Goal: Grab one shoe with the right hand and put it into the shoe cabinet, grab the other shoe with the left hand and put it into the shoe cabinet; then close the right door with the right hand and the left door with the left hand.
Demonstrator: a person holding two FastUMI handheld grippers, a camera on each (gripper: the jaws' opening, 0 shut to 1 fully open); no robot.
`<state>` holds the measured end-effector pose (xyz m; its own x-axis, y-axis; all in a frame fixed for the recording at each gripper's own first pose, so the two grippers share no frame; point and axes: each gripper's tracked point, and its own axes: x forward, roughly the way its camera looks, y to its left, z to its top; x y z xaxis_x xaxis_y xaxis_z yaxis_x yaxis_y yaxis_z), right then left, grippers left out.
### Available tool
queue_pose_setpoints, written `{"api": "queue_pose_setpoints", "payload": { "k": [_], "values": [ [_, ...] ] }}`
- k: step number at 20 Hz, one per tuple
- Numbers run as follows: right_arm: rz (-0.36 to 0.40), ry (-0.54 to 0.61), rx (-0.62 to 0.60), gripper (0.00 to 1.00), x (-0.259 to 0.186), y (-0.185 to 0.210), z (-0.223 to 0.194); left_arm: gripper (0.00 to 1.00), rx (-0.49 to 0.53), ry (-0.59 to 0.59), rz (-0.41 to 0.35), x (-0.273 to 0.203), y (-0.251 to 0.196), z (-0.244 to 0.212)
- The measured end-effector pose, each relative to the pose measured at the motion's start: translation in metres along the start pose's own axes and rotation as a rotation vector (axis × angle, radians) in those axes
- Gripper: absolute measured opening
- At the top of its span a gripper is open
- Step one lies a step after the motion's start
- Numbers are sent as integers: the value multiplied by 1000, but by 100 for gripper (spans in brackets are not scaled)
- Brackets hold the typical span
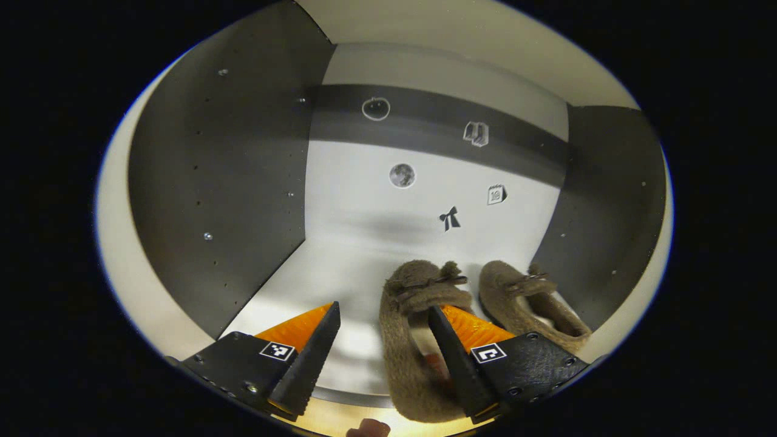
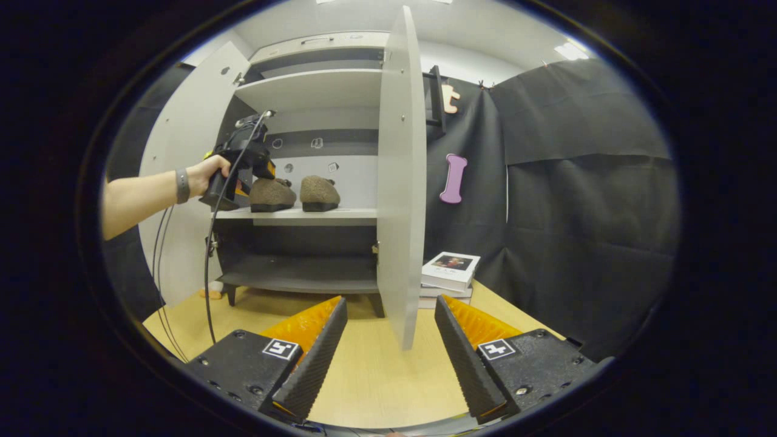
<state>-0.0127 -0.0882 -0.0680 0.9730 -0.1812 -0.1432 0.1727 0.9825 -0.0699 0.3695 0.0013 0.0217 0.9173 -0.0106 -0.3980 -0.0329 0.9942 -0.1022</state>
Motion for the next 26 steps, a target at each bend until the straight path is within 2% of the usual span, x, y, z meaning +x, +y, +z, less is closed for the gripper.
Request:
{"api": "queue_pose_setpoints", "payload": {
  "k": [3,4,6,7,9,10,11,15,17,18,19,21,24,26],
  "values": [
    [22,16,6,92,-4,8,-5,90,-1,-183,-29,-42,4,23],
    [30,23,4,92,-4,10,-8,82,-4,-232,-48,-59,2,28],
    [47,31,-4,93,-7,16,-10,84,-3,-290,-49,-95,8,26],
    [57,32,-6,93,-8,20,-10,100,-3,-325,-46,-111,11,23],
    [76,37,-8,93,-10,27,-11,95,-5,-383,-40,-143,18,13],
    [86,41,-9,93,-11,31,-12,99,-2,-390,-47,-161,20,3],
    [94,45,-11,93,-12,34,-14,95,11,-381,-45,-174,23,-9],
    [127,59,-10,93,-18,46,-20,95,60,-367,-37,-221,31,-60],
    [139,80,-13,93,-22,51,-30,95,97,-342,-64,-242,24,-93],
    [145,92,-11,93,-24,54,-36,99,115,-310,-65,-251,23,-117],
    [152,106,-8,93,-26,56,-40,95,132,-286,-58,-259,22,-136],
    [163,120,5,93,-28,61,-46,94,156,-266,-51,-274,17,-164],
    [183,119,24,93,-30,68,-52,95,141,-238,-53,-291,10,-202],
    [189,124,31,93,-33,71,-56,95,131,-167,-85,-294,3,-230]
  ]
}}
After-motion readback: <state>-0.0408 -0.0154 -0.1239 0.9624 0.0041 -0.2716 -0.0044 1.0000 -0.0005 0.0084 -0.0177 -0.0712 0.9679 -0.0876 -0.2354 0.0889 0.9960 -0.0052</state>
